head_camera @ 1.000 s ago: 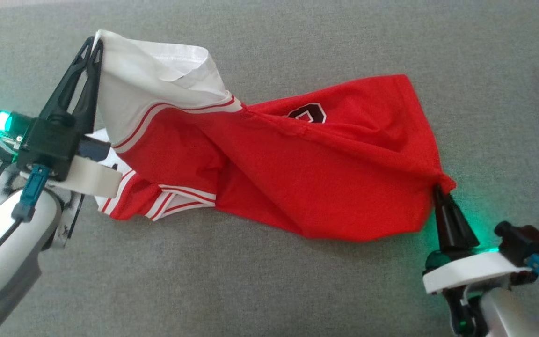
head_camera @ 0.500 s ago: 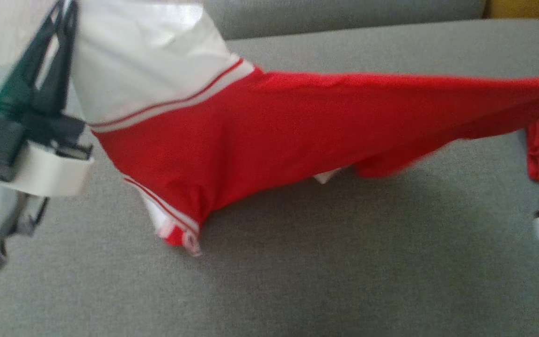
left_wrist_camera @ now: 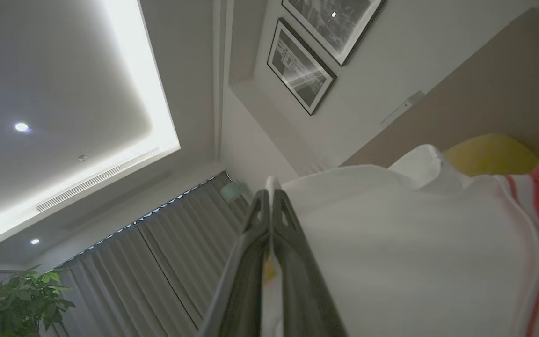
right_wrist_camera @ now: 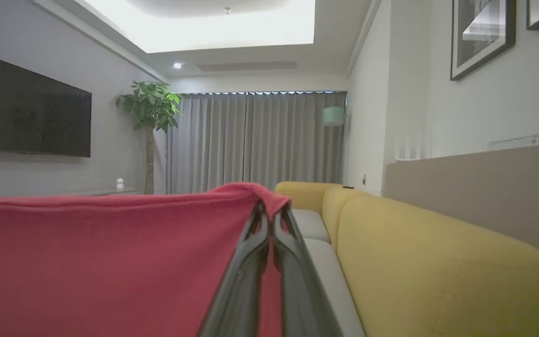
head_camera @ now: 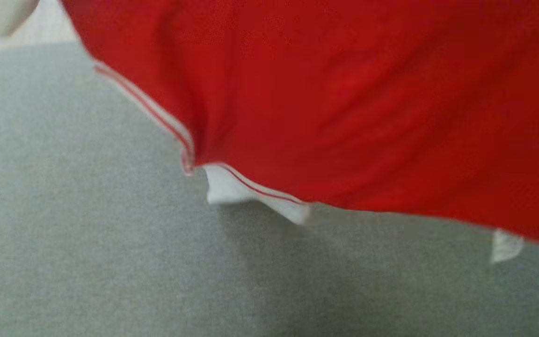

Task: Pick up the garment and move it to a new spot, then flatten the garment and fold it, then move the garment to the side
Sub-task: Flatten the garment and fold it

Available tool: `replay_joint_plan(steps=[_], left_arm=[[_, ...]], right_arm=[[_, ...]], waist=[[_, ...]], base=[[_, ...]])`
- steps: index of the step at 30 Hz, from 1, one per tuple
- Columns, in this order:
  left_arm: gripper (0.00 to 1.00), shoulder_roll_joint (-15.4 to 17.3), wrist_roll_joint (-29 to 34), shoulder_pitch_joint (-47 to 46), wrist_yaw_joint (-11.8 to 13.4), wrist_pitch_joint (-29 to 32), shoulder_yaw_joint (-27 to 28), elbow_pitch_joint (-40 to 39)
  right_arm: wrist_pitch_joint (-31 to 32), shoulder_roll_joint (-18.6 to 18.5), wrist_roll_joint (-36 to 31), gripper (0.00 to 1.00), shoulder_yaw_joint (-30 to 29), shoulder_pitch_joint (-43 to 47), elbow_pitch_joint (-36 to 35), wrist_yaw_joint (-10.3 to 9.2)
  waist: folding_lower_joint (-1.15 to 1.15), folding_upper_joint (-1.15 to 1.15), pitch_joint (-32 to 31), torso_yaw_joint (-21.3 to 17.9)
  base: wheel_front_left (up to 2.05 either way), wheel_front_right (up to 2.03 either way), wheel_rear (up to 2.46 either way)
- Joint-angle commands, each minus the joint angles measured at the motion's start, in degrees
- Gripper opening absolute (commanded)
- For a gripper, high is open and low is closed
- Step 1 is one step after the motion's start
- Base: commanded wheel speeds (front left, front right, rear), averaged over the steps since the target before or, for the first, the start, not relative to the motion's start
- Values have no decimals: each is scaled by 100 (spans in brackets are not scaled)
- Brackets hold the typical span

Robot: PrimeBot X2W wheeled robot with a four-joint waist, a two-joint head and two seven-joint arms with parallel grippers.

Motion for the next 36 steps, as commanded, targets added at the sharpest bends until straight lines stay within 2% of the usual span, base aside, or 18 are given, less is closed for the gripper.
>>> replay_joint_plan(steps=[1,3,6,9,11,13,16,21,24,30,36], left_arm=[[0,115,97,-439,-54,3,246,183],[0,-160,196,-806,-134,-82,187,824],[0,-538,432,-1350,-114,-304,138,1715],[0,-819,727,-2001,124,-530,263,2334],[0,-957,931,-2368,268,-594,355,2502],[0,-1033,1121,-2623,352,-606,507,2337],[0,-1106,1225,-2583,303,-609,766,1918],[0,-1096,1148,-1656,-13,-610,1112,1359],[0,-1053,1167,-1119,-108,-610,1225,1153],[0,-1008,1370,822,-139,-611,1497,354],[0,-834,1596,2929,-78,-611,1556,-365]], right_arm=[[17,-91,30,0,125,-326,52,-4],[-60,-39,85,0,349,-858,554,-4],[-307,17,110,0,577,-1625,1209,-4],[-693,16,-37,0,728,-2380,1740,-4],[-954,16,-124,0,759,-2809,2049,-4],[-1197,-28,-261,0,814,-3133,2308,-4],[-1503,-115,-389,0,985,-3326,2642,-4],[-1887,-214,-437,0,1286,-3098,3146,-4],[-2001,-186,-440,0,1428,-2901,3285,-4],[-2256,-92,-340,0,1533,-1877,3541,-4],[-2326,-66,-303,0,1248,-201,3098,-4]], waist=[[-1,0,314,-1],[-1,0,573,26],[-1,0,967,46],[-1,0,1330,50],[-1,0,1521,71],[-1,0,1672,90],[-1,0,1828,161],[-1,0,1964,330],[-1,0,1981,386],[-1,0,1698,505],[-1,0,1081,479]], base=[[0,0,0],[0,0,0],[0,0,0],[0,0,0],[0,0,0],[0,0,0],[0,0,0],[0,0,0],[0,0,0],[0,0,0],[0,0,0]])
